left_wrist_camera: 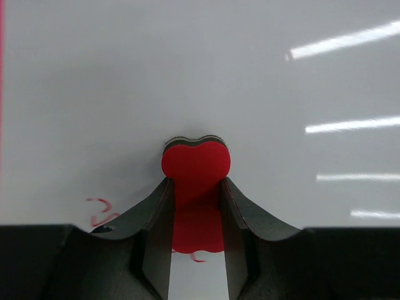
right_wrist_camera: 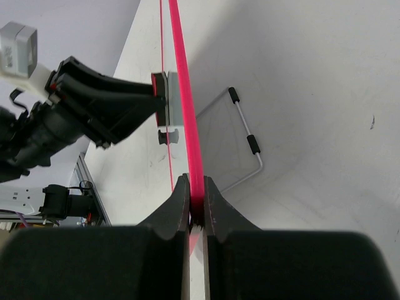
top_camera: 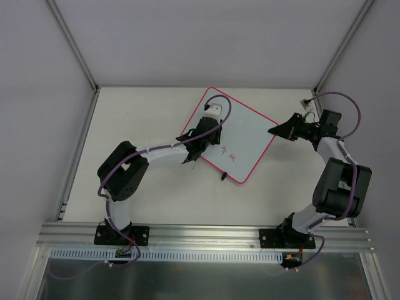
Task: Erase the whiteboard
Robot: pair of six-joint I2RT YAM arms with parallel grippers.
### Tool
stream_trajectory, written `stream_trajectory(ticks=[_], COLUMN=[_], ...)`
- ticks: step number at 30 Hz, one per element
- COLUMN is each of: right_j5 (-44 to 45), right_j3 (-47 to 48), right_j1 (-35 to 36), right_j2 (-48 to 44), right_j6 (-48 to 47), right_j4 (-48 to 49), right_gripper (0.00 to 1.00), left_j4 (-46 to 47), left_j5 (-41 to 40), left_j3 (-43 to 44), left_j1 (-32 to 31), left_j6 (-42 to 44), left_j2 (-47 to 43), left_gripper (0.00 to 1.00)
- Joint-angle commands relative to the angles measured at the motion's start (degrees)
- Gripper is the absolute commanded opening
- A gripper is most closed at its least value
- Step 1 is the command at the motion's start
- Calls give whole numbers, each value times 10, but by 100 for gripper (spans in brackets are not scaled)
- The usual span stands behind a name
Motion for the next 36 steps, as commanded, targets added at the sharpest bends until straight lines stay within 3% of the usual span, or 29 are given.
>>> stream_trajectory(ticks=[1,9,28,36], right_j5=[53,53,54,53], right_j3=[-5,-8,-10,-10], right_j1=[5,6,5,5], right_j2=[2,3,-4,-4], right_j6=[-72,-71,-70,-69], right_j4=[33,35,34,34], right_gripper=[0,0,0,0], left_j4=[-68,-70,-71,-68], left_j5=[108,89,27,55], left_j3=[-5,-20,-144,-142], left_j1=[-75,-95,125,135], left_j6=[12,3,-117,-125], left_j2=[84,76,-14,-15], left_gripper=[0,0,0,0])
